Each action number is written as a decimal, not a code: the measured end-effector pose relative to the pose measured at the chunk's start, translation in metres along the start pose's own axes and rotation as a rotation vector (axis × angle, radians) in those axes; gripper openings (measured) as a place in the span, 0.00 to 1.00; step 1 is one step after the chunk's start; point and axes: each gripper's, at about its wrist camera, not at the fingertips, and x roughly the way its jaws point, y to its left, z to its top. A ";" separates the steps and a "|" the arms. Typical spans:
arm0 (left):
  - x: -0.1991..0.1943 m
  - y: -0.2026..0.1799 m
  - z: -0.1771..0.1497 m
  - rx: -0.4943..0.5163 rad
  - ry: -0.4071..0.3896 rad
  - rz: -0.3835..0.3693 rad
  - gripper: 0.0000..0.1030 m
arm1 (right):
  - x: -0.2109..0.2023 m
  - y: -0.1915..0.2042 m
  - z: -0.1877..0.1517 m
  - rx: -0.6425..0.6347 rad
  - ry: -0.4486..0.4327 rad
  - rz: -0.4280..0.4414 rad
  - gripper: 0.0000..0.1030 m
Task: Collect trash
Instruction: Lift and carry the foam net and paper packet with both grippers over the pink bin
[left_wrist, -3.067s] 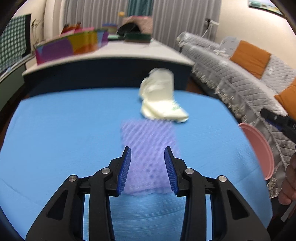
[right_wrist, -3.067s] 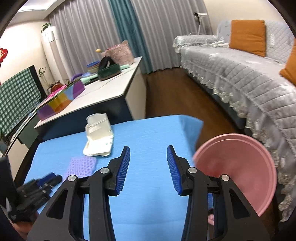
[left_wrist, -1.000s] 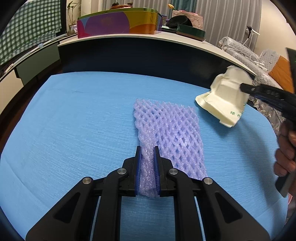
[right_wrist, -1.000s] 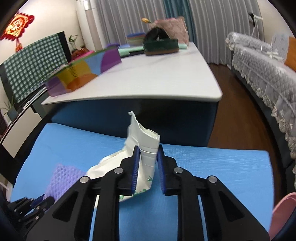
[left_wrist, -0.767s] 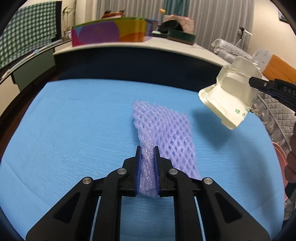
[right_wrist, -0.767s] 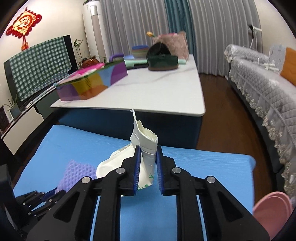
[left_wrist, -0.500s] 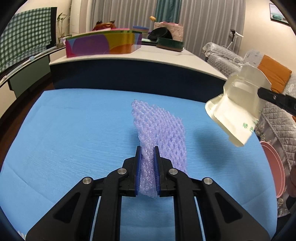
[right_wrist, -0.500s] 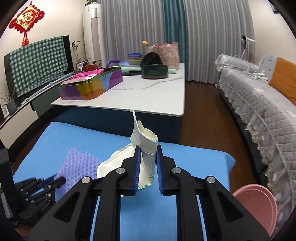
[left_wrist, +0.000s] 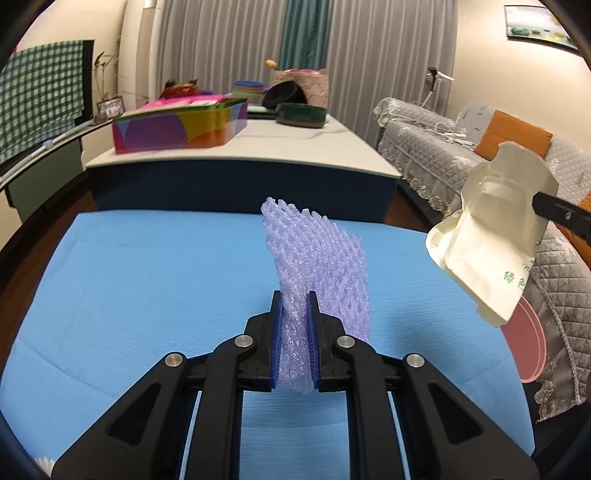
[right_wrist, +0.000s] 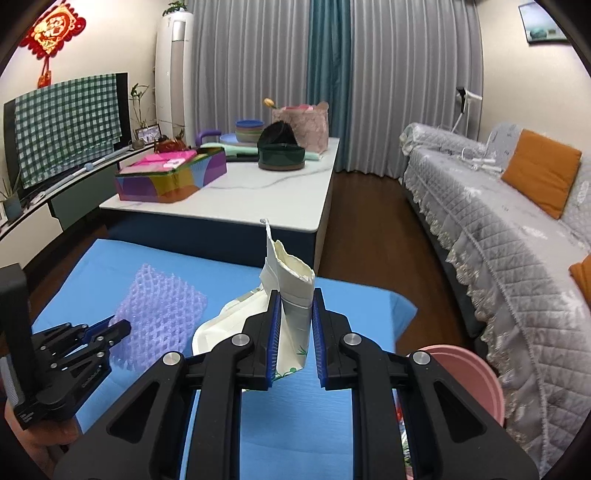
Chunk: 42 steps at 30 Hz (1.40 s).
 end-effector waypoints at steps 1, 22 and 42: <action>-0.002 -0.003 0.001 0.007 -0.004 -0.005 0.12 | -0.006 -0.002 0.000 -0.009 -0.009 -0.006 0.16; 0.005 -0.053 0.004 0.078 -0.011 -0.077 0.12 | -0.013 -0.063 -0.037 0.064 -0.050 -0.149 0.17; 0.021 -0.109 0.007 0.106 -0.008 -0.164 0.12 | -0.018 -0.126 -0.055 0.137 -0.041 -0.280 0.17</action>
